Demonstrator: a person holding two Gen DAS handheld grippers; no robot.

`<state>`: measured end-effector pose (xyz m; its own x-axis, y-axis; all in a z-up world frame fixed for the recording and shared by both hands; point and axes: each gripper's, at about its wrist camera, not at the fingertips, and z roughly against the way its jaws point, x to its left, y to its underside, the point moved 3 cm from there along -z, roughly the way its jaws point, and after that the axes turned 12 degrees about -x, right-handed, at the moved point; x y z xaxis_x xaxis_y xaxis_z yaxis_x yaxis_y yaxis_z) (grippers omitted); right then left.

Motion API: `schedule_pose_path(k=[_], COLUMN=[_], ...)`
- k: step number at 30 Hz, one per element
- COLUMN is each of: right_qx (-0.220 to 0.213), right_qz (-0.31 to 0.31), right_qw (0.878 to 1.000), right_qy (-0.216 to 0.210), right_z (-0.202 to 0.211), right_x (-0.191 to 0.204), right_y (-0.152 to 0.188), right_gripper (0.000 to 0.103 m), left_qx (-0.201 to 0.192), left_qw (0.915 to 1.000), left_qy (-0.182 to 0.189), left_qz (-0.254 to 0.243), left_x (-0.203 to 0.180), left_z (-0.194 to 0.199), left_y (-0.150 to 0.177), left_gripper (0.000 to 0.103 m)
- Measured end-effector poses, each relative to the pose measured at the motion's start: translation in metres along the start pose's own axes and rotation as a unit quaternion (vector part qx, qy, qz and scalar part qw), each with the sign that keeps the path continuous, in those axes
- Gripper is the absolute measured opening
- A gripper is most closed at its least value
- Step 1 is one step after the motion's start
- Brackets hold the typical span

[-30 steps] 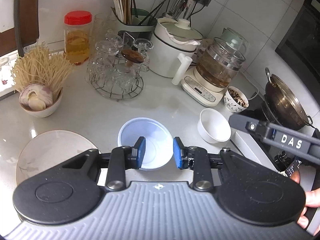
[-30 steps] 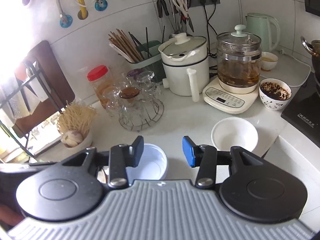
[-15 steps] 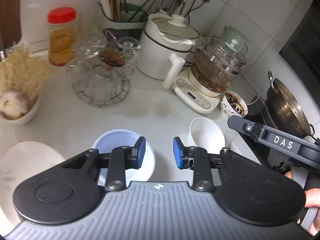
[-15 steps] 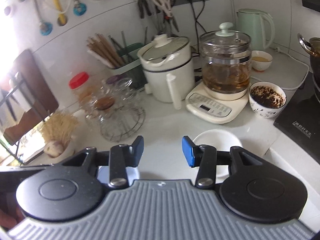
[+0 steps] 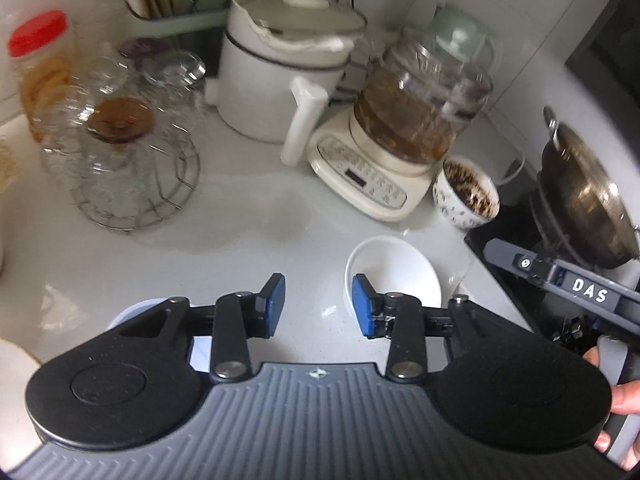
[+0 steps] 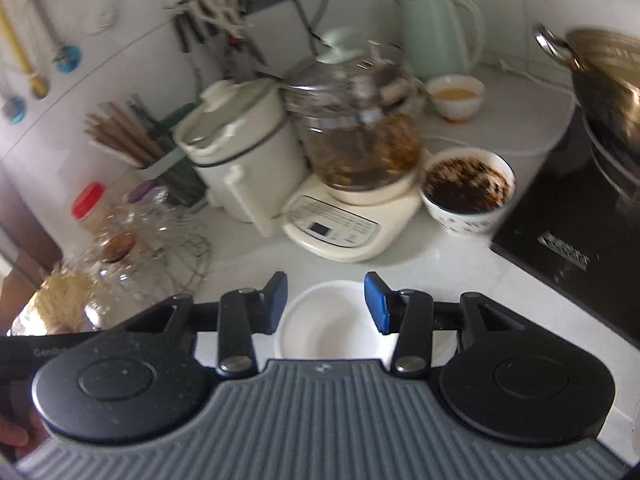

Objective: Organize plates and bowls
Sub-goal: 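Close both grippers on the rim of the white ceramic bowl, then lift the white ceramic bowl with both grippers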

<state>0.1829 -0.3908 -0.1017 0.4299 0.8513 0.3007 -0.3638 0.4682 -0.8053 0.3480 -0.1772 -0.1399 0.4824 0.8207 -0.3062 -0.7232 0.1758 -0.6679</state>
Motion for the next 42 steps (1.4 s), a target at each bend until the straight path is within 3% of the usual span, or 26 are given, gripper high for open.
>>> schedule_pose_path(k=[10, 18, 20, 24, 28, 35, 42], right_qx=[0.077, 0.146, 0.155, 0.171, 0.182, 0.196, 0.19], right_qz=[-0.061, -0.073, -0.075, -0.061, -0.052, -0.042, -0.032], right_qw=[0.995, 0.986, 0.985, 0.982, 0.981, 0.978, 0.979], right_qy=[0.009, -0.022, -0.03, -0.043, -0.046, -0.055, -0.06], right_z=[-0.047, -0.084, -0.09, -0.101, -0.108, -0.113, -0.114], right_x=[-0.051, -0.06, -0.062, -0.061, -0.061, -0.063, -0.061], right_y=[0.011, 0.027, 0.029, 0.033, 0.036, 0.04, 0.039], right_gripper=[0.046, 0.045, 0.038, 0.036, 0.029, 0.019, 0.01], left_qx=[0.066, 0.101, 0.109, 0.113, 0.113, 0.112, 0.101], left_qw=[0.9978, 0.9943, 0.9933, 0.9928, 0.9926, 0.9923, 0.9938], left_qy=[0.009, 0.013, 0.011, 0.004, 0.003, -0.007, -0.015], left_qz=[0.003, 0.03, 0.037, 0.039, 0.044, 0.052, 0.045], left_x=[-0.017, -0.019, -0.018, -0.019, -0.02, -0.017, -0.021], left_z=[-0.069, -0.108, -0.116, -0.126, -0.129, -0.131, -0.129], left_y=[0.002, 0.016, 0.019, 0.022, 0.025, 0.028, 0.027], left_gripper=[0.045, 0.044, 0.04, 0.032, 0.018, 0.009, 0.007])
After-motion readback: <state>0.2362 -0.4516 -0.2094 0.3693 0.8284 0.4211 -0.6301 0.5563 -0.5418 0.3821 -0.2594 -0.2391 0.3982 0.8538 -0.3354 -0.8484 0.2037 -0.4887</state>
